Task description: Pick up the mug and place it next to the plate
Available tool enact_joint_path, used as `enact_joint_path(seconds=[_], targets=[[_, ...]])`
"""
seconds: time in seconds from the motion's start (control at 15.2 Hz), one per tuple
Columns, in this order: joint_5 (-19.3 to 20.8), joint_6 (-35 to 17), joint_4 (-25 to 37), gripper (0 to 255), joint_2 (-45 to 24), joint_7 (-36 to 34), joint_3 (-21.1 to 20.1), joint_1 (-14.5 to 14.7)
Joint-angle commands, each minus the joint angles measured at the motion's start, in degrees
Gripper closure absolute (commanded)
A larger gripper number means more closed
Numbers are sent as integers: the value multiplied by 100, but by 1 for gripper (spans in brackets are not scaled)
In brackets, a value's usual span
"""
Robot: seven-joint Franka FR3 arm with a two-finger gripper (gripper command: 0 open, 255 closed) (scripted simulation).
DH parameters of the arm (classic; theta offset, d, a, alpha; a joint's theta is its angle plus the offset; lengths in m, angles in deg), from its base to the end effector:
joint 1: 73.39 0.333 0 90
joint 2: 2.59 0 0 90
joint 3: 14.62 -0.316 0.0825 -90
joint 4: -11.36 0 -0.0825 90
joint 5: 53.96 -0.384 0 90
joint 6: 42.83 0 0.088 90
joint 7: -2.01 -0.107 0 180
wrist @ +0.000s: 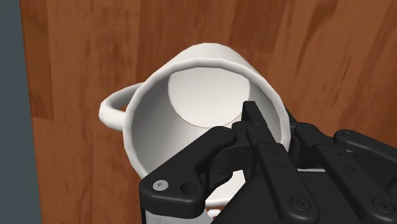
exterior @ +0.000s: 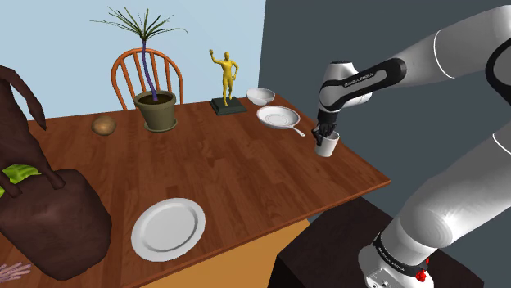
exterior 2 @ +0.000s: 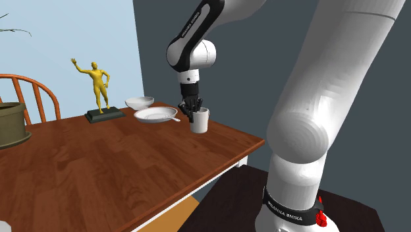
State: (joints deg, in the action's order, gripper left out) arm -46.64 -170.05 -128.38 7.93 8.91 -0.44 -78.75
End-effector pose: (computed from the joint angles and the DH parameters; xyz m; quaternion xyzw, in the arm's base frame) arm 0.4300 -0.1566 0.3673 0.9971 -0.0681 -0.0250 0.0226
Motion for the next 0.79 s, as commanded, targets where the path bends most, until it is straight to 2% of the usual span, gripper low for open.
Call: enact_joint_path(seconds=[0.0, 0.73], targets=[[5, 174, 90, 255, 84, -7, -14, 4], [22, 1080, 599, 255, 485, -6, -77, 9]])
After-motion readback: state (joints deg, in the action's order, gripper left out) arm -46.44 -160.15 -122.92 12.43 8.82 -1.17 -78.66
